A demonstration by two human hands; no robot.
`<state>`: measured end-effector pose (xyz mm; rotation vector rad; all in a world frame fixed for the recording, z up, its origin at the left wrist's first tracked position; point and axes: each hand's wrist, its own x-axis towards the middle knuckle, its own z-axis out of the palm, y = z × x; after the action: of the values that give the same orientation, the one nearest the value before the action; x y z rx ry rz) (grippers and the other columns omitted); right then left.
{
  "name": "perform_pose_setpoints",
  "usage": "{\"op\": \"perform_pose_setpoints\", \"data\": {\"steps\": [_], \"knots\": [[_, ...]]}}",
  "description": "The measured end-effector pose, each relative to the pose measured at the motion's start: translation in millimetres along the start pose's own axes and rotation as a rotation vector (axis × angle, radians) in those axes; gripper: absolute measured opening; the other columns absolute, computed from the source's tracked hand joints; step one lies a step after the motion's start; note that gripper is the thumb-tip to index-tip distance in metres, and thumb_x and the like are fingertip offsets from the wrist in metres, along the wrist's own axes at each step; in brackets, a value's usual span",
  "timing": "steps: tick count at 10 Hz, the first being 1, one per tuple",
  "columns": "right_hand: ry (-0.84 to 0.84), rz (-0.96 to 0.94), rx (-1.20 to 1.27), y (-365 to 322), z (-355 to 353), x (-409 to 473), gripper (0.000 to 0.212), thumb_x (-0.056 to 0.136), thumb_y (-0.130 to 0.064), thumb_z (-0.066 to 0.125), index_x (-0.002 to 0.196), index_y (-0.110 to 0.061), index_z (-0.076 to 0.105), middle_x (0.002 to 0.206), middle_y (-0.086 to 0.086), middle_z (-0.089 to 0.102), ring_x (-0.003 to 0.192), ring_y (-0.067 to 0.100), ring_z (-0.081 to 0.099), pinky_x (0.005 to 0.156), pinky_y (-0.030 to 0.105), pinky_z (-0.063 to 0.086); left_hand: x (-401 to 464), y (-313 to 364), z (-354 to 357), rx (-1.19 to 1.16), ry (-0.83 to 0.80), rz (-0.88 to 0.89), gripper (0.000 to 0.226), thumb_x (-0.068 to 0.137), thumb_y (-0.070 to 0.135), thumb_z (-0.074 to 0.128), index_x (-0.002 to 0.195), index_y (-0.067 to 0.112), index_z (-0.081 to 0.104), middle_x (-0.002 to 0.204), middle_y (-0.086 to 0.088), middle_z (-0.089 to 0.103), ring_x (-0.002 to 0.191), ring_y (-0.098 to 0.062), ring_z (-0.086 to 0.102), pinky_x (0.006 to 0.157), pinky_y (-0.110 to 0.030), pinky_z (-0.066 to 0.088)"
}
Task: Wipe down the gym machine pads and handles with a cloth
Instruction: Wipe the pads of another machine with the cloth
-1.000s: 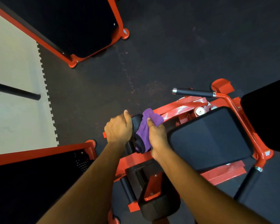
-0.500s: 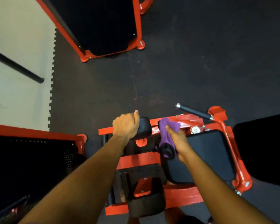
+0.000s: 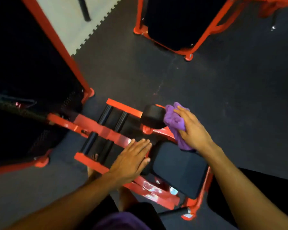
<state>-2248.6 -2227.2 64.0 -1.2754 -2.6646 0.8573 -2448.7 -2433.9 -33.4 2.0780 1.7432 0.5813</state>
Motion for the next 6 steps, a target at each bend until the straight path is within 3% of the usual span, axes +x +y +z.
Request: {"op": "perform_pose_setpoints", "data": {"steps": [1, 2, 3, 4, 5, 6], "knots": [[-0.286, -0.218, -0.337, -18, 1, 50, 0.066, 0.087, -0.025, 0.051, 0.151, -0.011, 0.044, 0.164, 0.010, 0.028, 0.152, 0.027, 0.024, 0.120, 0.047, 0.028, -22, 0, 27, 0.174, -0.081, 0.165, 0.059, 0.106, 0.048, 0.039, 0.154, 0.012, 0.046, 0.161, -0.006, 0.043, 0.150, -0.021, 0.037, 0.124, -0.046, 0.021], [-0.436, -0.353, -0.518, -39, 3, 81, 0.066, 0.086, -0.028, 0.048, 0.150, -0.013, 0.045, 0.164, 0.010, 0.027, 0.153, 0.030, 0.023, 0.118, 0.052, 0.030, -18, -8, 34, 0.230, -0.107, 0.232, 0.060, 0.108, 0.049, 0.036, 0.156, 0.014, 0.043, 0.164, -0.007, 0.038, 0.152, -0.023, 0.034, 0.125, -0.046, 0.020], [-0.616, -0.512, -0.683, -60, 11, 120, 0.067, 0.082, -0.017, 0.066, 0.147, -0.010, 0.050, 0.161, 0.013, 0.035, 0.149, 0.033, 0.030, 0.119, 0.050, 0.030, -11, -14, 33, 0.240, -0.069, 0.251, 0.053, 0.107, 0.048, 0.040, 0.148, 0.016, 0.052, 0.156, -0.006, 0.049, 0.143, -0.024, 0.047, 0.122, -0.043, 0.026], [-0.754, -0.610, -0.738, -67, 29, 140, 0.058, 0.080, -0.020, 0.069, 0.136, -0.013, 0.060, 0.147, 0.012, 0.053, 0.137, 0.034, 0.045, 0.112, 0.045, 0.037, -8, -12, 34, 0.207, 0.064, 0.270, 0.046, 0.103, 0.047, 0.051, 0.135, 0.016, 0.063, 0.142, -0.005, 0.062, 0.132, -0.025, 0.057, 0.117, -0.042, 0.031], [-0.958, -0.475, -0.888, -102, 66, 166, 0.025, 0.089, -0.033, 0.059, 0.111, -0.024, 0.067, 0.115, 0.006, 0.066, 0.107, 0.032, 0.060, 0.087, 0.035, 0.048, -11, -19, 51, 0.158, 0.167, 0.252, 0.044, 0.101, 0.043, 0.054, 0.133, 0.015, 0.067, 0.141, -0.004, 0.063, 0.134, -0.023, 0.056, 0.119, -0.042, 0.035], [-1.067, -0.335, -0.967, -107, 95, 190, 0.012, 0.092, -0.022, 0.064, 0.101, -0.015, 0.066, 0.099, 0.010, 0.067, 0.089, 0.032, 0.062, 0.069, 0.029, 0.044, -7, -24, 76, 0.146, 0.185, 0.221, 0.048, 0.104, 0.043, 0.048, 0.139, 0.015, 0.064, 0.148, -0.003, 0.058, 0.141, -0.021, 0.050, 0.120, -0.045, 0.036]]}}
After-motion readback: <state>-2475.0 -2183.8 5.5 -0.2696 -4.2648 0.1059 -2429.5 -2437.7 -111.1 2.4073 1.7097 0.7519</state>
